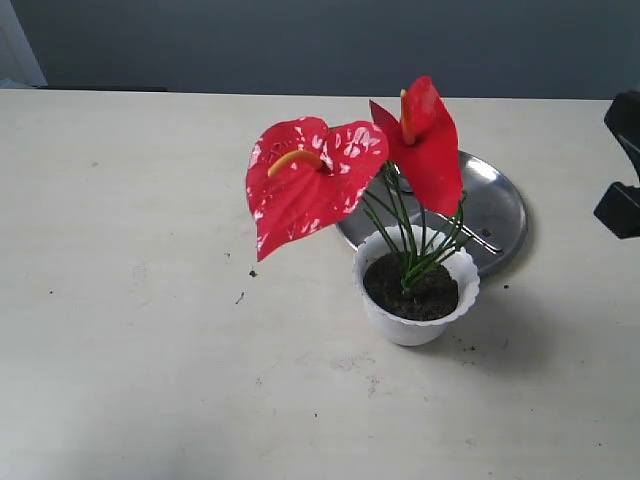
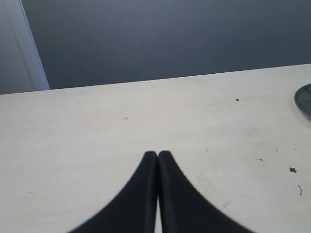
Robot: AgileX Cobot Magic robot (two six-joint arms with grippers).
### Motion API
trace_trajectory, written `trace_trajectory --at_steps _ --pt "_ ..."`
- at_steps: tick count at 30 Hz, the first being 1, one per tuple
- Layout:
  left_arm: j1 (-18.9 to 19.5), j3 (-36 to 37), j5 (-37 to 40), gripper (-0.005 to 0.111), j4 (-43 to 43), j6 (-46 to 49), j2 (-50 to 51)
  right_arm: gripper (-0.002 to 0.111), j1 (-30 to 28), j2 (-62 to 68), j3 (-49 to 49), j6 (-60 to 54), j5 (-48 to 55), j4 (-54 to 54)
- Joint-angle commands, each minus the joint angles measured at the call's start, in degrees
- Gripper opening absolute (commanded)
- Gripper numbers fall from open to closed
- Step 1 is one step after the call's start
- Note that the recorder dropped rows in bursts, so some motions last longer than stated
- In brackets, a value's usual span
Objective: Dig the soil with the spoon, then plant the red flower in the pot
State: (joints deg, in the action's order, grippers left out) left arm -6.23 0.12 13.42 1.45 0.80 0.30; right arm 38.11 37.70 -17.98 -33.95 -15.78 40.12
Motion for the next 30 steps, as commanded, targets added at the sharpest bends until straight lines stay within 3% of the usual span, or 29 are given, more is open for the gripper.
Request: trace_trajectory --at_steps 1,4,6,8,12,15,21,22,26,30 --pt "-0.16 -0.12 -0.13 0.0 -0.06 -0.22 -0.3 -0.001 -0.27 -0.21 -0.41 -6.5 -1.5 -2.56" --pt "-0.16 -0.12 -0.13 0.0 -0.06 -0.22 -0.3 -0.001 -0.27 -0.52 -0.41 -6.51 -0.55 -2.16" --pt "-0.16 -0.12 -0.13 0.0 -0.06 -0.22 -0.3 -0.001 -3.2 -2.74 -0.41 -6.51 2.6 -2.67" --pt "-0.16 -0.12 -0.13 0.0 -0.06 -0.22 -0.3 -0.001 -9.94 -6.67 -0.41 -6.27 11.48 -1.95" --pt "-0.16 -0.12 -0.13 0.0 -0.06 -0.22 -0.3 -0.001 -28.66 -15.46 -0.41 -5.89 31.84 -0.38" --pt "-0.16 -0.12 -0.13 0.0 -0.06 -0.22 -0.3 -0.001 -36.2 -19.9 -0.41 -5.89 40.65 -2.06" --pt "-0.16 -0.12 -0.13 0.0 -0.06 -0.22 -0.3 -0.001 -40.7 -26.32 0.95 -4.54 45.39 -4.69" --pt "-0.16 -0.12 -0.13 0.0 -0.06 -0.22 -0.3 -0.001 -41.46 -28.06 1.35 -1.78 45.39 -7.65" --pt "-0.16 -0.12 -0.13 0.0 -0.06 -0.22 -0.3 -0.001 -44.42 -37.01 6.07 30.62 44.96 -30.32" --pt "-0.16 -0.12 -0.13 0.0 -0.06 -0.22 -0.3 -0.001 -44.31 -37.7 9.81 33.58 42.65 -34.09"
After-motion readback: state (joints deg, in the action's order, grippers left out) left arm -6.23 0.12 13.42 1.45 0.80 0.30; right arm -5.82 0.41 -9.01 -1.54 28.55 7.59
